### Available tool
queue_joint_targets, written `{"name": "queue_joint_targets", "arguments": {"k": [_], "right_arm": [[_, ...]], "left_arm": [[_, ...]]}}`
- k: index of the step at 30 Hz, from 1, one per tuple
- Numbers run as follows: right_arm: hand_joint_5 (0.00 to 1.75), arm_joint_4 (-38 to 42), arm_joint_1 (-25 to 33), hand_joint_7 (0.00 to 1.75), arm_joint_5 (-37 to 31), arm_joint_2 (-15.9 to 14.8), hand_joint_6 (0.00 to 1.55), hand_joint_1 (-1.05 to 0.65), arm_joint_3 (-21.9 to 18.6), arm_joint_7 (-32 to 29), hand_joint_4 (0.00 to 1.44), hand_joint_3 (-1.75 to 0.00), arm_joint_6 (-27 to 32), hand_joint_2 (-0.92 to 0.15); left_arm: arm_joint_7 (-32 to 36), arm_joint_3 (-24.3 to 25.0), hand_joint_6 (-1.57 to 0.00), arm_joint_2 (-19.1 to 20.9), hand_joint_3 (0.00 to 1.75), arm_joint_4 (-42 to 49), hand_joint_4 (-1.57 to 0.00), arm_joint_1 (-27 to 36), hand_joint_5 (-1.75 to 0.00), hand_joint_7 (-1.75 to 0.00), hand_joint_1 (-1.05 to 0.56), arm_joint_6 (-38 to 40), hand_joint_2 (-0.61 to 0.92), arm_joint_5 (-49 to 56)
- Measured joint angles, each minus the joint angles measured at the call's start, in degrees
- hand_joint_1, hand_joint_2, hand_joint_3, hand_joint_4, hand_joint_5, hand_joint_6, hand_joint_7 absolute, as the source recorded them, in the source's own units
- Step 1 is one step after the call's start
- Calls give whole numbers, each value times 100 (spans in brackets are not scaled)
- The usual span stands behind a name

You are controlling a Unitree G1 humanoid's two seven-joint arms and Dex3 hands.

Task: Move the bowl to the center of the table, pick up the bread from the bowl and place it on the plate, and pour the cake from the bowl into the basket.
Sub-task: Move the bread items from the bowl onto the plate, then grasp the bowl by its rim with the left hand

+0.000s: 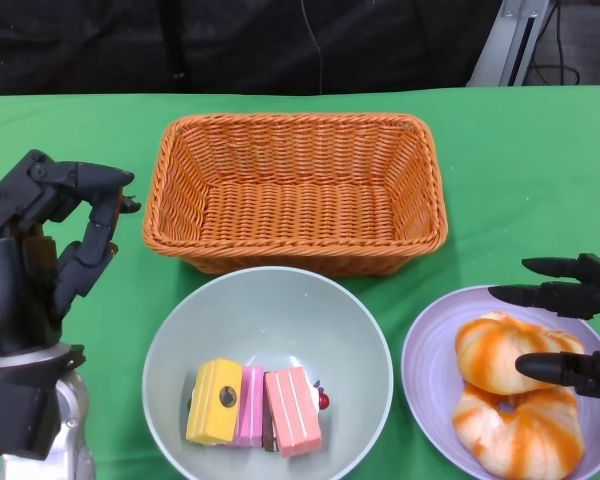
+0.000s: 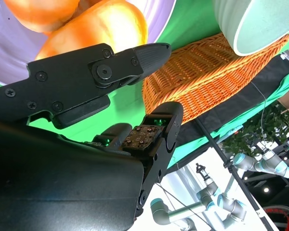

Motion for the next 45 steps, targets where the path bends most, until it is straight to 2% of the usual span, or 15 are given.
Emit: {"name": "queue_joint_targets", "arguments": {"k": [5, 11, 13, 14, 15, 18, 22, 24, 27, 42, 45], "right_arm": [[40, 253, -51, 0, -2, 114, 64, -64, -92, -398, 38, -9, -437, -92], [33, 472, -203, 0, 19, 210, 62, -55, -301, -758, 43, -10, -531, -92], [32, 557, -221, 1, 27, 225, 63, -52, -311, -767, 45, -9, -562, -92], [31, 570, -222, 0, 27, 229, 63, -50, -312, -768, 45, -8, -566, -92], [30, 667, -242, 0, 46, 270, 63, -49, -313, -768, 46, -8, -613, -92], [29, 693, -255, 1, 133, 287, 63, -47, -313, -752, 47, -7, -616, -92], [28, 701, -271, 1, 225, 303, 63, -45, -313, -727, 48, -6, -623, -92], [28, 729, -279, 1, 232, 309, 64, -45, -313, -727, 49, -6, -646, -92], [27, 795, -290, 1, 234, 329, 64, -45, -313, -727, 50, -6, -658, -92], [23, 883, -333, 0, 236, 390, 64, -44, -313, -729, 53, -4, -663, -92], [23, 860, -333, 0, 225, 408, 64, -46, -315, -746, 54, -5, -653, -92]], "left_arm": [[-1, -3, -86, 0, 42, 27, -76, 0, -136, -97, -12, 0, 91, -15], [-14, -31, -83, 110, 39, 87, -74, 12, -138, -97, -15, -19, 92, 182], [-57, -79, -85, 234, 27, 154, -75, 32, -122, -78, -20, -117, 92, 294], [-80, -85, -93, 259, 18, 164, -78, 38, -104, -54, -24, -132, 92, 301], [-218, -176, -95, 413, 13, 247, -80, 81, -90, -39, -26, -261, 92, 426], [-347, -303, -98, 600, 6, 406, -83, 105, -63, -13, -27, -550, 92, 544], [-629, -468, -93, 772, 3, 663, -80, 109, -46, -2, -25, -823, 92, 415], [-792, -541, -90, 859, 3, 788, -82, 111, -34, 0, -24, -940, 92, 321], [-1011, -582, -84, 984, 2, 892, -81, 112, -24, 0, -23, -1072, 92, 155], [-1382, -522, -66, 1823, 2, 1186, -74, 154, -9, 0, -31, -1472, 92, 179], [-1543, -520, -58, 2191, 2, 1185, -68, 200, -5, 0, -33, -1553, 92, 247]]}}
